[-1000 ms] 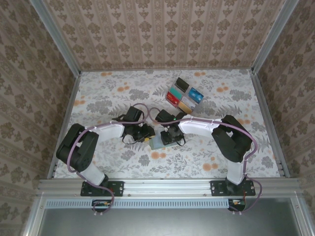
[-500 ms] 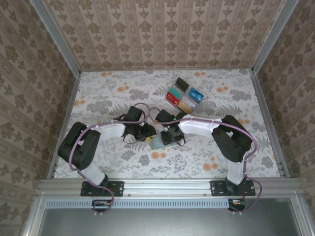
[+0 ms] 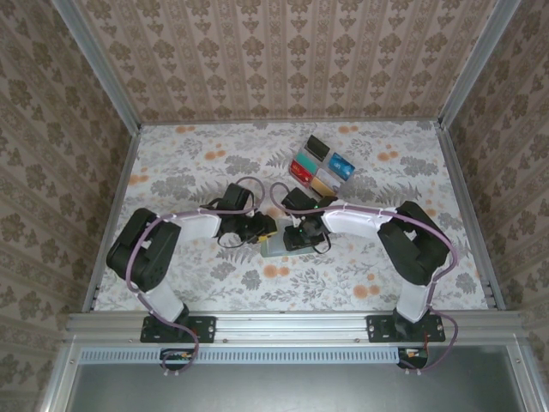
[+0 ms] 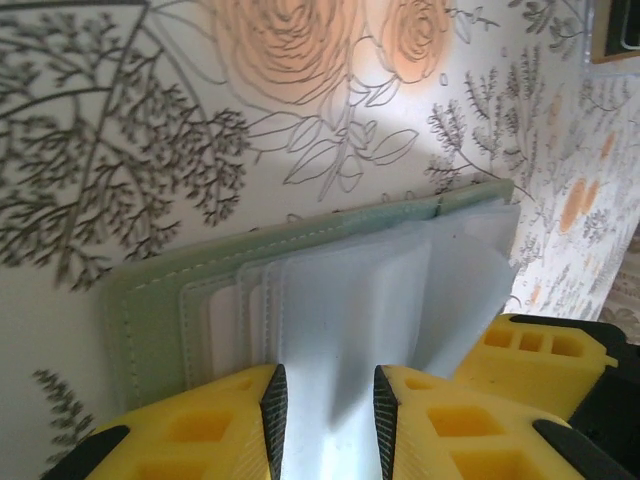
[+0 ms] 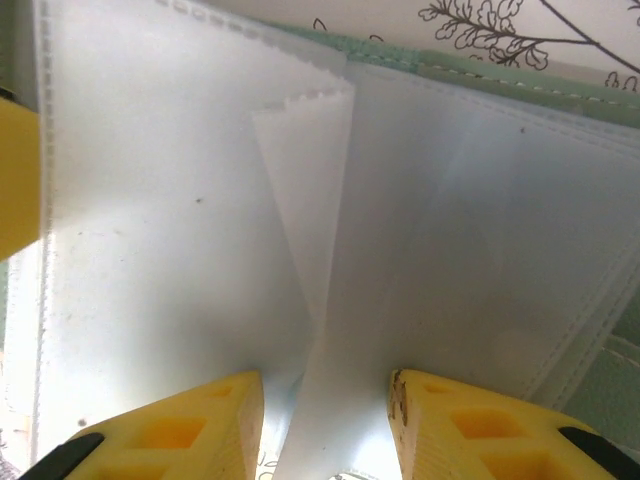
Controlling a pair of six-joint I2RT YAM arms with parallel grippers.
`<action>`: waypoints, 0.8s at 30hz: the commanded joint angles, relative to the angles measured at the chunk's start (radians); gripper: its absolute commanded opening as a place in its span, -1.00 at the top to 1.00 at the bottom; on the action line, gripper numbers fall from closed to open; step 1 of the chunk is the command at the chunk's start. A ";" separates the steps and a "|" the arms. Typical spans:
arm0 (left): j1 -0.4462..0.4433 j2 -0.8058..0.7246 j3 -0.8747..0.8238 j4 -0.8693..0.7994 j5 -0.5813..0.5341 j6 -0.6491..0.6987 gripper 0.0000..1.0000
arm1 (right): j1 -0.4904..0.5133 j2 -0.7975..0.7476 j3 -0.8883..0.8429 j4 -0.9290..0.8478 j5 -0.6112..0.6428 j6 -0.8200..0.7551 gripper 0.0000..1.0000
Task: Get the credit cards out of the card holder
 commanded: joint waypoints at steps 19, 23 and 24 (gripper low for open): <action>-0.024 0.040 0.016 0.177 0.163 -0.038 0.35 | -0.070 -0.205 -0.161 0.183 -0.129 0.101 0.07; -0.040 0.063 0.039 0.180 0.165 -0.040 0.35 | -0.073 -0.262 -0.188 0.171 -0.069 0.111 0.04; -0.044 0.071 0.045 0.179 0.164 -0.040 0.35 | -0.075 -0.279 -0.200 0.172 -0.053 0.114 0.04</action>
